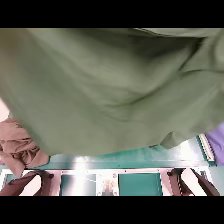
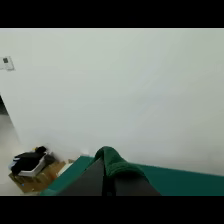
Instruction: Fold the shirts.
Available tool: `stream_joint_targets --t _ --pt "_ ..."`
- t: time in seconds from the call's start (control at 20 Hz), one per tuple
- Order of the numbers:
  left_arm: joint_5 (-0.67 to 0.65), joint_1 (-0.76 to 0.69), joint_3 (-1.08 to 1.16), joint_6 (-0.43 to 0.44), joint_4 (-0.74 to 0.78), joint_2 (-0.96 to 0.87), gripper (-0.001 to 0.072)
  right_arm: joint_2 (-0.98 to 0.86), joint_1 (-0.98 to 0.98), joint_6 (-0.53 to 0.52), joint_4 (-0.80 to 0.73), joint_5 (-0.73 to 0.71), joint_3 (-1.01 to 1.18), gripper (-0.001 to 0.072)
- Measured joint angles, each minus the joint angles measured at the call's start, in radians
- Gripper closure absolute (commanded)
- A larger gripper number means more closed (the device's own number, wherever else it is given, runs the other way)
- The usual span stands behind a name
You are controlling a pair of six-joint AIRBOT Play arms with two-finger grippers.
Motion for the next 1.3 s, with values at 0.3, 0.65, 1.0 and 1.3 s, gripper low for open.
stream_joint_targets --t 0.3,0.65,1.0,1.3 --pt "0.074 -0.003 -0.331 0.183 -0.086 -0.256 0.0685 -0.153 0.249 -0.085 -0.174 -0.282 -0.389 0.0692" --pt "0.188 -0.011 -0.377 0.326 -0.303 -0.738 0.0685 -0.656 0.347 -0.132 -0.181 -0.460 -0.343 0.0692" --pt "0.290 -0.078 -0.191 0.331 -0.345 -0.946 0.0685 -0.956 0.357 -0.063 -0.165 -0.483 -0.080 0.0692" --pt "0.345 -0.092 -0.081 0.248 -0.270 -0.980 0.0685 -1.021 0.353 -0.048 -0.162 -0.501 0.056 0.0692"
